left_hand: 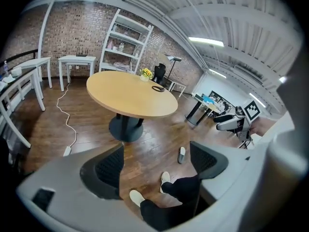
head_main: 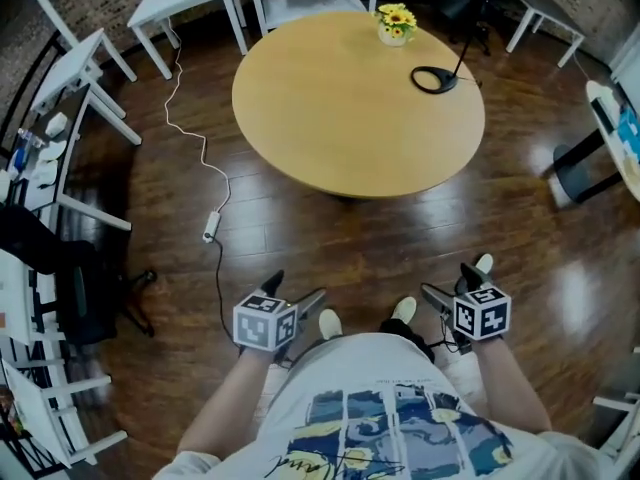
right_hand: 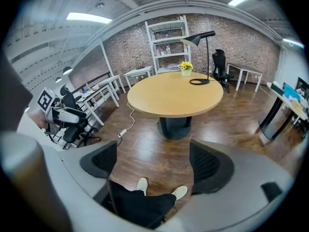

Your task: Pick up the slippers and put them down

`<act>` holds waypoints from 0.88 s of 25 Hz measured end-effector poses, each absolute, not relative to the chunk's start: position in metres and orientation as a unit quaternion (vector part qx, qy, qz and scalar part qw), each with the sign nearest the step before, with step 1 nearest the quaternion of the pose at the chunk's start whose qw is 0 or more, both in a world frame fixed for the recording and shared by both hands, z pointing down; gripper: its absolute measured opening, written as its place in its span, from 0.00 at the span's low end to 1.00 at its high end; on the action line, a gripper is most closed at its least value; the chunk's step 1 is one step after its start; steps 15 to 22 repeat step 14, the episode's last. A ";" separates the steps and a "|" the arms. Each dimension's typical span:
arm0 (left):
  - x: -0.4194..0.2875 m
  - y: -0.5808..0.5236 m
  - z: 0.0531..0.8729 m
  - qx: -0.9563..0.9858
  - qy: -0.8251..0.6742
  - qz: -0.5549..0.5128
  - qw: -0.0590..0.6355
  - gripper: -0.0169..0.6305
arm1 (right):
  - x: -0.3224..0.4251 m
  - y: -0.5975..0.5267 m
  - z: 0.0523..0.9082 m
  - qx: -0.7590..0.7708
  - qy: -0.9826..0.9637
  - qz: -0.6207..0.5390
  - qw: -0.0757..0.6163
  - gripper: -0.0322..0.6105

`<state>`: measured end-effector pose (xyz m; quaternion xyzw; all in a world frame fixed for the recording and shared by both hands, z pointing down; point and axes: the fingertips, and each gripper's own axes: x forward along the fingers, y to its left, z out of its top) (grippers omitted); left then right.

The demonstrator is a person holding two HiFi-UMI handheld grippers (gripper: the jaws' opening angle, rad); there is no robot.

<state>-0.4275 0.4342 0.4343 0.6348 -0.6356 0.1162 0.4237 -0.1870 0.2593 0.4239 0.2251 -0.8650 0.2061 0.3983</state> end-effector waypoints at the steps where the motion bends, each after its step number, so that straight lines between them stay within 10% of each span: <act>1: -0.429 0.436 0.436 0.637 -0.632 0.124 0.423 0.69 | -0.187 0.262 0.424 0.228 -0.864 0.206 0.398 0.80; 22: -0.436 0.448 0.436 0.651 -0.620 0.127 0.419 0.69 | -0.190 0.290 0.419 0.228 -0.862 0.196 0.408 0.80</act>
